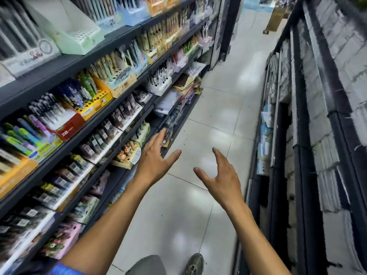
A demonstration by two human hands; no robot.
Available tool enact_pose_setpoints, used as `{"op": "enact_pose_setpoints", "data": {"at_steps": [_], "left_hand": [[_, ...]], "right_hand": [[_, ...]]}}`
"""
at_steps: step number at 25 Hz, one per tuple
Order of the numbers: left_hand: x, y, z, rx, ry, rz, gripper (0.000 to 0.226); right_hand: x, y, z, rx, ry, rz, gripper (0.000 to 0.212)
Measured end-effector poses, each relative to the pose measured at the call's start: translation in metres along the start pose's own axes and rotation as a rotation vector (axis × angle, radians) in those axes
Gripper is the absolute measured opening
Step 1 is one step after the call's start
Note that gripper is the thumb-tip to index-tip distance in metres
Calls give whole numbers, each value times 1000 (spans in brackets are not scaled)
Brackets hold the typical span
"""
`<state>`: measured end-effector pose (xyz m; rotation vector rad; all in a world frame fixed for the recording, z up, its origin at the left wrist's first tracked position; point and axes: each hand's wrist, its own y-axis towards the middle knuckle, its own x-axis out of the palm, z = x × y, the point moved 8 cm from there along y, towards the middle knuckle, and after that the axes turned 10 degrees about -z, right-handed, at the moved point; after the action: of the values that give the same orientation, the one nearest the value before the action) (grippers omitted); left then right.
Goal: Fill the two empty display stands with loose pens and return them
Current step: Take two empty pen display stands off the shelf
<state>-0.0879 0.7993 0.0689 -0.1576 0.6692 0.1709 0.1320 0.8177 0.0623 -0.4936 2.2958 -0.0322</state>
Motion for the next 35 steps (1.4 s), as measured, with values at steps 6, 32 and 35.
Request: {"op": "enact_pose_setpoints", "data": {"at_steps": [6,32,35], "left_hand": [[1,83,12,-49,20,64,81],[-113,314,-104,-404,-166,461,74],[-122,315,-93,-443,-112,530,75]], "right_hand": [[-29,95,12,-21,16,-36,84],[47,474,-149,-491,-142,-454,78],[56,490,-164,-575,-126,-536,80]]}}
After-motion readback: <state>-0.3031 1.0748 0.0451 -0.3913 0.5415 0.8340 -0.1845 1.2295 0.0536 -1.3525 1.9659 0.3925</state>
